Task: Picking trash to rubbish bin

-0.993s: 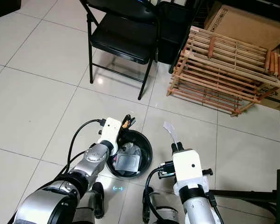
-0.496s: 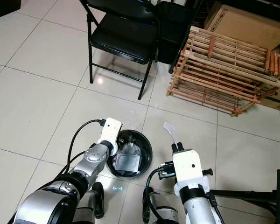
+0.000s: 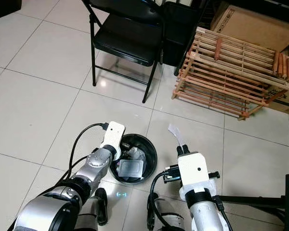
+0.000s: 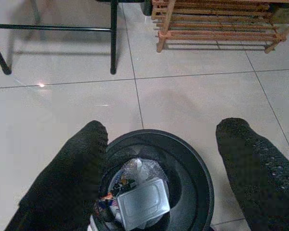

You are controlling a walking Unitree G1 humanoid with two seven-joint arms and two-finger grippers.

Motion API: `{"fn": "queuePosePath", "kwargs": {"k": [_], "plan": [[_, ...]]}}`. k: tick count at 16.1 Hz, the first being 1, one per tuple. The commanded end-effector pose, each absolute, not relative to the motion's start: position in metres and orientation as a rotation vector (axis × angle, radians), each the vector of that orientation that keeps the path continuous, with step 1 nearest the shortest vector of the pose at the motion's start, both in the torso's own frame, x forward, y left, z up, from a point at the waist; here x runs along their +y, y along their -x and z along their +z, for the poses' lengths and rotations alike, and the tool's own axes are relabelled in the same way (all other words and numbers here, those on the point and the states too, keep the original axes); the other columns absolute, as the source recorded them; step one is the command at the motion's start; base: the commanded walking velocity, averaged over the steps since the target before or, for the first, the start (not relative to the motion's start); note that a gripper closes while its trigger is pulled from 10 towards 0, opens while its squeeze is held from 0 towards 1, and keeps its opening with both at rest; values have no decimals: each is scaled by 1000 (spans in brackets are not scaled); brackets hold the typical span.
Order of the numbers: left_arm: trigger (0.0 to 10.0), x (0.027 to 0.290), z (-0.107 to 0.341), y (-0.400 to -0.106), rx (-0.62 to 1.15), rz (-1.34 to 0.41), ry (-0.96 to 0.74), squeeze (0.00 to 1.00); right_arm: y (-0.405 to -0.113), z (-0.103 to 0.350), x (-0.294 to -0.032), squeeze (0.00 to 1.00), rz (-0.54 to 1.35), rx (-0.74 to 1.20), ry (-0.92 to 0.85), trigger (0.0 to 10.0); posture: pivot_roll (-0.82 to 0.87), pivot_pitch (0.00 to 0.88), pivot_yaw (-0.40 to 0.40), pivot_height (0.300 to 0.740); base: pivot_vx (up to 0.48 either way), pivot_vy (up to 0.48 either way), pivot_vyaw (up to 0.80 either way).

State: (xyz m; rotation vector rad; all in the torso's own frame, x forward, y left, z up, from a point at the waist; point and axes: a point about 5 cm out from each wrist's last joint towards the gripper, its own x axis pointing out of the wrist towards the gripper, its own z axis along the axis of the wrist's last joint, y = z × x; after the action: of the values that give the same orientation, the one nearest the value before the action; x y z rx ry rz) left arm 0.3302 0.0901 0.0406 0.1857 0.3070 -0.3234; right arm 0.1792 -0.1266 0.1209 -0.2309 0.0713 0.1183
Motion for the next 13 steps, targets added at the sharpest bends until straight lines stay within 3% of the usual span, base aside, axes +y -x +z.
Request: {"fn": "queuePosePath", "kwargs": {"k": [1, 2, 3, 7, 13], "plan": [[10000, 93, 31, -323, 331, -307, -190, 973, -180, 114, -129, 0, 127, 101, 247, 10000, -122, 316, -123, 740, 0, 0, 0], [10000, 96, 32, -323, 312, -302, -188, 51, -186, 112, -127, 0, 142, 94, 247, 10000, -93, 314, -119, 740, 0, 0, 0], [10000, 98, 33, -322, 298, -305, -188, 0, -191, 112, -126, 0, 152, 87, 247, 10000, -63, 315, -116, 740, 0, 0, 0], [10000, 103, 28, -309, 253, -399, -160, 0, -214, 106, -127, 0, 165, 68, 246, 10000, 68, 324, -101, 740, 0, 0, 0], [10000, 130, 56, -260, 152, -631, -213, 0, -262, 76, -133, 0, 248, 104, 289, 10000, 265, 373, -95, 740, 0, 0, 0]]}}
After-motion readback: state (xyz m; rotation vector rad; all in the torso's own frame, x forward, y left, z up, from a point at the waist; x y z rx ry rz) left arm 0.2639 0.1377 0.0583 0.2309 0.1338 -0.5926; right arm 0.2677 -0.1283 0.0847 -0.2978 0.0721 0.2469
